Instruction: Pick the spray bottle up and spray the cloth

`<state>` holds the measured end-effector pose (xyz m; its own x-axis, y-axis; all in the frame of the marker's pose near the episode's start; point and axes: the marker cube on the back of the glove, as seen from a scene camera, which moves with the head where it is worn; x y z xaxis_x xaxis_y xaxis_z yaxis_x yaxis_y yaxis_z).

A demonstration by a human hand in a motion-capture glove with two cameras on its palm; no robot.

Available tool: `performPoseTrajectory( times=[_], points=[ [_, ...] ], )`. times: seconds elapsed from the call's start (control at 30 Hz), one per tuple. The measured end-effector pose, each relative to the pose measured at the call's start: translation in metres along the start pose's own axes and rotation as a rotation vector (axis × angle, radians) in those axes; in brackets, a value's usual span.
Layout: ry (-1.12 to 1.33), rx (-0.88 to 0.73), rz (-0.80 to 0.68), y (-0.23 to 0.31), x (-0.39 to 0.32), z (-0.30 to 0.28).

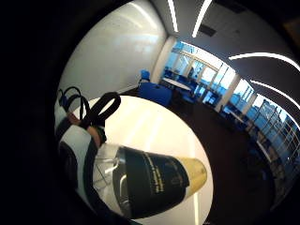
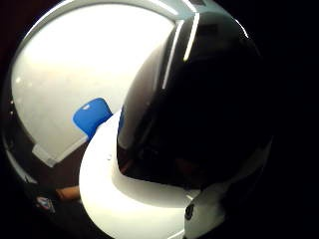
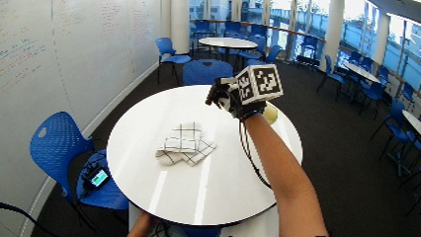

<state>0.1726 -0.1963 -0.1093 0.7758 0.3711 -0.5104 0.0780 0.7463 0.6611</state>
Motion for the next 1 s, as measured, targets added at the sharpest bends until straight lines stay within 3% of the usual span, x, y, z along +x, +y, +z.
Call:
performPoseTrajectory(
  times=[0.63, 1.0],
  points=[
    [0.453, -0.001, -0.428, 0.02, -0.051, 0.015],
    [0.507, 0.103, -0.624, 0.039, -0.09, 0.034]
  ],
)
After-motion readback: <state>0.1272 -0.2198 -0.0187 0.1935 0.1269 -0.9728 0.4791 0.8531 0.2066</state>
